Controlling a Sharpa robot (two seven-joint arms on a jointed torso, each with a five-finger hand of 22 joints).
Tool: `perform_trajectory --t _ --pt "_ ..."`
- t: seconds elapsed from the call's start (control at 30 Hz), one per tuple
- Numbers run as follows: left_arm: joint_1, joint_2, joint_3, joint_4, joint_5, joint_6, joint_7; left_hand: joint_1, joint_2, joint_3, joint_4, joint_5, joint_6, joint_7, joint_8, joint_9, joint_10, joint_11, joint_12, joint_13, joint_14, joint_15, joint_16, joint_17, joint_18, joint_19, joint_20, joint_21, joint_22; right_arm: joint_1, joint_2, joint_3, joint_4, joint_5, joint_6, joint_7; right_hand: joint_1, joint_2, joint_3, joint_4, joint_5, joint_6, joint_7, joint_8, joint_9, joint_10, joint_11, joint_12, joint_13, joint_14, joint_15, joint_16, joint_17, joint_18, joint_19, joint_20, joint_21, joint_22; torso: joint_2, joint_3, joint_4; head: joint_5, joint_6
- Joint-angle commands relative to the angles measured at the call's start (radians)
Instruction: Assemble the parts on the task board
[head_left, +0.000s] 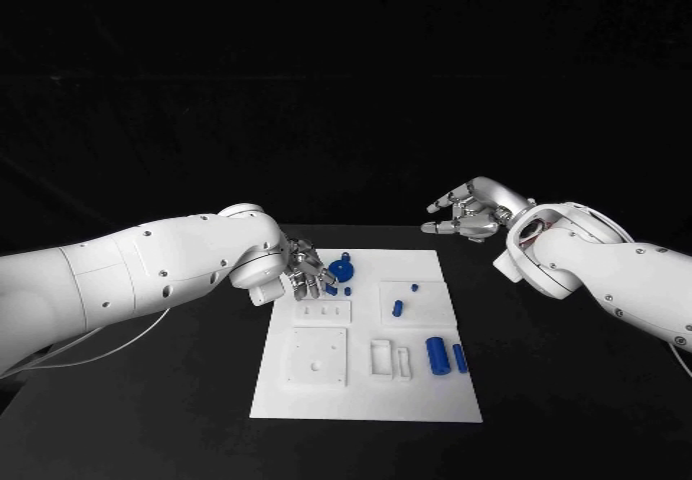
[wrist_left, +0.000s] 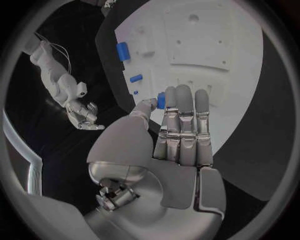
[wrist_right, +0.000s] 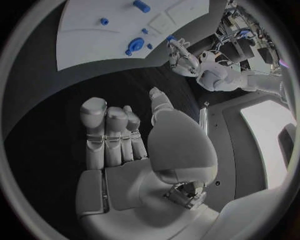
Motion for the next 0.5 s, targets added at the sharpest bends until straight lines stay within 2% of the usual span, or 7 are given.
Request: perform_trajectory --t 0.03,0.17,0.3,0.5 --pt "-0.007 0.010 0.001 -0.007 -0.121 0.008 -0.019 -0.001 0.006 0.088 -0.096 0.008 0.103 -0.086 0.003 0.000 0.043 -0.015 0.007 0.001 0.006 -0.002 0.000 0.002 -0.002 -0.001 -0.003 0.006 0.001 0.003 0.004 0.001 -0.006 0.034 -0.050 0.011 -0.002 0.004 0.002 0.006 0.006 0.008 -0.001 -0.001 0.001 -0.005 -0.005 -0.006 -0.002 -0.004 0.001 -0.003 -0.002 0.012 0.030 0.003 -0.007 0.084 0.002 0.0022 0.0005 0.001 -0.005" --pt "-0.020 0.019 0.001 -0.016 -0.165 0.002 -0.020 -0.002 0.005 0.090 -0.100 0.016 0.106 -0.086 0.003 -0.001 0.043 -0.015 0.009 0.001 0.004 -0.001 0.001 0.007 -0.001 -0.007 -0.001 0.009 0.005 0.004 0.009 0.002 -0.010 0.035 -0.062 0.007 -0.001 0.003 0.006 0.007 0.007 0.008 -0.001 -0.001 0.001 -0.006 -0.005 -0.007 -0.004 -0.003 0.001 -0.003 -0.002 0.011 0.032 0.002 -0.009 0.084 0.002 0.0024 -0.0011 0.000 -0.008" --pt "-0.034 0.026 0.001 -0.021 -0.212 -0.008 -0.019 -0.004 0.005 0.091 -0.103 0.021 0.105 -0.086 0.003 -0.002 0.043 -0.014 0.009 0.000 0.005 0.000 0.001 0.009 0.000 -0.009 -0.001 0.012 0.006 0.005 0.011 0.003 -0.009 0.029 -0.068 0.004 0.000 0.003 0.007 0.007 0.007 0.007 0.000 -0.001 0.001 -0.005 -0.005 -0.006 -0.004 -0.003 0.001 -0.003 -0.002 0.011 0.032 0.002 -0.009 0.084 0.002 0.0010 -0.0010 0.002 -0.010" --pt "-0.044 0.031 0.001 -0.028 -0.243 -0.011 -0.021 -0.005 0.004 0.094 -0.107 0.028 0.107 -0.086 0.003 -0.002 0.043 -0.015 0.014 0.001 0.006 0.000 0.003 0.013 0.000 -0.012 -0.001 0.015 0.009 0.005 0.015 0.003 -0.005 0.023 -0.076 0.001 0.000 0.003 0.011 0.007 0.005 0.009 -0.001 -0.001 0.001 -0.004 -0.005 -0.006 -0.005 -0.002 0.001 -0.001 -0.001 0.011 0.033 0.002 -0.008 0.085 0.002 0.0009 -0.0011 0.004 -0.016"
